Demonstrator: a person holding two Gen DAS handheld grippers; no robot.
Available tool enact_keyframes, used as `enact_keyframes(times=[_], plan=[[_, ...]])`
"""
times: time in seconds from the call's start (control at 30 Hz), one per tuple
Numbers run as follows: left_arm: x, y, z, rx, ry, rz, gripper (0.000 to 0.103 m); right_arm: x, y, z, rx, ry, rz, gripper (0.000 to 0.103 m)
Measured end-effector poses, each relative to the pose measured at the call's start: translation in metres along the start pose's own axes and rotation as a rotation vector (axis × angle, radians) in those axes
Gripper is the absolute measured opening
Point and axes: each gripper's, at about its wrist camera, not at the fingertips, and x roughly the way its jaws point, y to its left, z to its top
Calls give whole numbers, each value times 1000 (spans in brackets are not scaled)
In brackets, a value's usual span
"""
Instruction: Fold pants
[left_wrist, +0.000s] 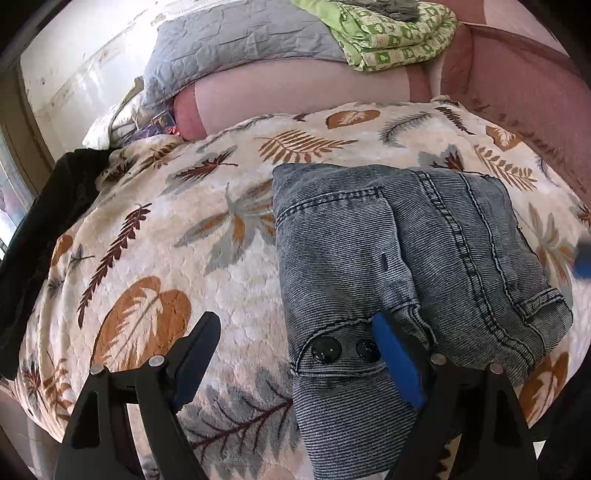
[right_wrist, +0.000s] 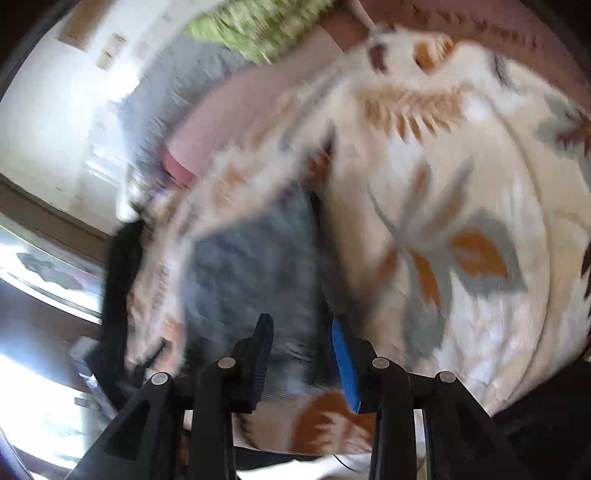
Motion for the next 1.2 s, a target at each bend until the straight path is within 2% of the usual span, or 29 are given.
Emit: enact_keyframes(times=[0.03,0.07,0.1,0.13,0.17,0.2,0.23,0.27,0.33,0.4,0.43,0.47,0.5,0.53,0.6,0.67,0.7,0.73,0.77,0.8,0.83,0.9,0.93,0.97,1.0,1.07,1.13,1.2], plan=[[-1,0,0,3,-4,4,85,-5,10,4,-15,-11,37,47],[-1,0,-1,4,-7,5,85,-6,21,7,-36,-12,77,60],[-1,0,-1,3,-9,5,85,-4,30,9,-53,-8,124,68],[-1,0,-2,-2,-9,0,85,4,37,9,-67,1,169,74],[-2,0,-1,-8,-8,-4,85,18,38,8,-77,28,181,75],[-3,1,0,-13,-7,-13,85,34,32,5,-77,69,163,75],[-7,4,1,-24,-13,-31,85,60,18,2,-58,142,101,75],[-16,10,3,-50,-29,-82,85,84,-3,-4,3,220,72,63],[-33,21,4,-105,-72,-136,85,76,-14,-3,34,185,107,54],[-50,37,1,-174,-154,-144,85,64,-5,3,14,213,61,54],[-46,37,1,-172,-143,-153,85,58,2,7,-13,211,19,55],[-36,32,1,-149,-96,-167,85,51,15,12,-59,191,0,56],[-21,23,-2,-109,-25,-183,84,46,28,17,-88,172,3,56],[-7,14,-8,-74,14,-167,84,41,45,25,-119,148,25,56],[-7,13,-15,-92,-38,-160,85,40,67,41,-163,115,60,65],[-3,17,-13,-121,-18,-187,85,53,81,58,-217,77,55,73],[-1,19,-13,-127,-14,-204,85,65,78,64,-228,77,34,74],[-1,21,-14,-132,-18,-212,85,83,66,69,-223,104,-29,74],[-2,22,-15,-137,-25,-222,85,111,42,69,-185,177,-148,73],[-4,24,-16,-146,-37,-249,85,133,16,65,-112,255,-174,71],[-10,31,-15,-170,-56,-293,84,129,13,64,-114,215,-149,70],[-22,50,-15,-241,-133,-325,84,116,30,65,-174,218,-181,70],[-29,65,-14,-309,-188,-329,85,112,39,66,-187,231,-217,70],[-29,79,-11,-378,-201,-331,85,107,51,69,-212,226,-246,70],[-26,87,-10,-419,-191,-344,85,103,65,75,-246,208,-259,70],[-7,99,-10,-493,-112,-395,85,98,103,82,-351,176,-264,73],[13,95,-12,-505,-9,-429,84,114,147,85,-452,198,-246,82],[30,83,-15,-491,88,-514,84,145,183,86,-553,269,-261,86]])
